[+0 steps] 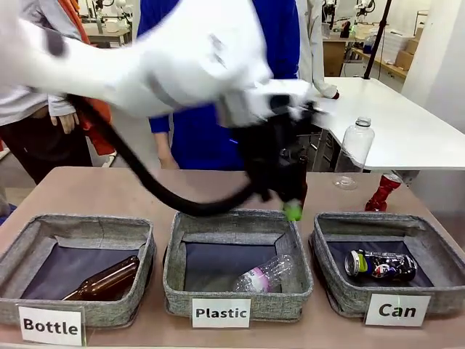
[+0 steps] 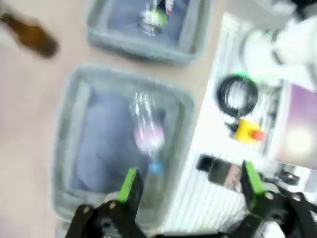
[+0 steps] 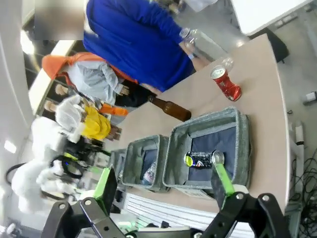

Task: Sort the can waste into the basket.
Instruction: Pick up the can waste from the table and place it in the right Fabric basket.

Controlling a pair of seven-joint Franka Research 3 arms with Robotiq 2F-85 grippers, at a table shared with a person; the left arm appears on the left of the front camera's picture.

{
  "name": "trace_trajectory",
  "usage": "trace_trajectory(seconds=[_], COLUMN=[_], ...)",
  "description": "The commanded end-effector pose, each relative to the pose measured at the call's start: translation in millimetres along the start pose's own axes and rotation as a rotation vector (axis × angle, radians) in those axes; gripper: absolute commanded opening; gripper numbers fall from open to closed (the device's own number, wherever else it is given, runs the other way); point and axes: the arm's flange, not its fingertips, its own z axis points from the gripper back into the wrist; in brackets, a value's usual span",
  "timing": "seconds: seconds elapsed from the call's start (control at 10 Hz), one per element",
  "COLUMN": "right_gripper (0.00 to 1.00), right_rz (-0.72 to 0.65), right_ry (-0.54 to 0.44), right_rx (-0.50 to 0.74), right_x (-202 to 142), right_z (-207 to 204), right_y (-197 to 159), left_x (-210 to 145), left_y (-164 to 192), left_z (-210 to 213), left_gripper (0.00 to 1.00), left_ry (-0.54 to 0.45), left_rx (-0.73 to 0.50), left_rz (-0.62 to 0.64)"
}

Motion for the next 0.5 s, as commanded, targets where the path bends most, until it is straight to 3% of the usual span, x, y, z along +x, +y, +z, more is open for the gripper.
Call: trace_trajectory(seconds=[0.0,0.2,0.3,0.4], right_gripper=[1.0,1.0,1.0,1.0], right_rz=[0.106,0.085,0.048,-0.086], right_ry=[0.116,0.277,0.365,0.478], right_rx=[-0.007,0.113,0.149,0.179], right_x=[-10,-24,-35,-41], right_z=[-70,-138,-168,-198], right_y=[38,69,76,79], left_x=[-111,-208,-265,-326], left_y=[17,43,60,76], left_z=[72,119,132,140], left_gripper=[1.0,1.0,1.0,1.0], left_ry=[-0.115,-0.358,-0.498,-0.678], left_rx=[0.002,-0.048,-0.165,-0.234], left_rz=[0.179,0.421,0.481,0.547])
